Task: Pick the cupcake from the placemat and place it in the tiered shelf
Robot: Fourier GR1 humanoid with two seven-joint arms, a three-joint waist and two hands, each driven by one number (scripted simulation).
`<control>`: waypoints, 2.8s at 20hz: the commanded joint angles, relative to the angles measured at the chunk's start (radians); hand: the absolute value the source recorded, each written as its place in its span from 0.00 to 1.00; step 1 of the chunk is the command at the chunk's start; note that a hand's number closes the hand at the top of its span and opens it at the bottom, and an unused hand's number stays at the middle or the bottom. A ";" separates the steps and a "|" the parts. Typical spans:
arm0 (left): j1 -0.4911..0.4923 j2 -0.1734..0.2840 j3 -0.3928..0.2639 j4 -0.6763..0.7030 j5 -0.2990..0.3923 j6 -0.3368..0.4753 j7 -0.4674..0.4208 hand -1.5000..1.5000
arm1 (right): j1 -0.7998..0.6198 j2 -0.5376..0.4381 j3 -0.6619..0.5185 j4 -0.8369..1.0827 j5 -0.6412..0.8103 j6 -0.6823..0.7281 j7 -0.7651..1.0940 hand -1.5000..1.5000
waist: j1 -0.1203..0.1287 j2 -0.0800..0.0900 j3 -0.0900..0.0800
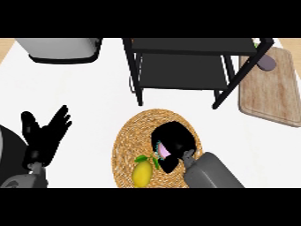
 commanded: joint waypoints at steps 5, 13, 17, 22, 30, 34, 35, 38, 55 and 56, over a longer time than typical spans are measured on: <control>-0.010 -0.019 -0.004 -0.037 -0.006 0.009 0.036 0.50 | -0.011 0.015 0.126 -0.094 -0.191 -0.157 0.283 1.00 | 0.011 0.000 0.000; -0.017 -0.003 -0.007 -0.019 -0.004 -0.022 0.044 0.50 | -0.208 0.015 0.279 -0.183 -0.313 -0.527 0.637 1.00 | 0.032 -0.001 0.000; -0.010 0.007 0.004 0.021 -0.019 -0.025 0.000 0.50 | -0.301 0.015 0.338 -0.316 -0.160 -0.613 0.788 1.00 | 0.011 -0.006 -0.001; -0.004 0.013 0.030 0.034 -0.008 -0.020 -0.003 0.50 | -0.477 0.015 0.248 -0.484 -0.037 -0.495 1.037 1.00 | -0.011 -0.014 -0.002; -0.011 -0.024 0.008 0.006 -0.023 0.013 0.014 0.50 | -0.670 0.015 0.040 -0.545 -0.016 -0.292 1.133 1.00 | -0.012 -0.009 -0.001; -0.015 -0.005 0.028 0.009 -0.005 -0.009 0.015 0.50 | -0.759 0.015 -0.110 -0.513 -0.052 -0.218 1.126 1.00 | -0.010 -0.008 -0.001; 0.031 -0.004 0.028 0.018 -0.003 -0.032 -0.031 0.50 | -0.739 -0.002 -0.160 -0.489 -0.062 -0.228 1.067 1.00 | -0.005 -0.005 -0.001; -0.001 -0.018 0.026 0.024 -0.007 -0.012 -0.017 0.50 | -0.810 -0.029 -0.256 -0.444 -0.065 -0.204 1.042 1.00 | -0.008 -0.004 -0.001; -0.004 0.021 0.051 0.018 0.003 -0.059 -0.006 0.50 | -0.979 -0.155 -0.503 -0.018 -0.171 -0.115 0.684 1.00 | 0.008 0.002 -0.001; 0.075 0.001 0.019 -0.048 -0.011 -0.056 -0.006 0.50 | -0.946 -0.173 -0.503 0.000 -0.158 -0.134 0.642 1.00 | 0.013 0.001 0.000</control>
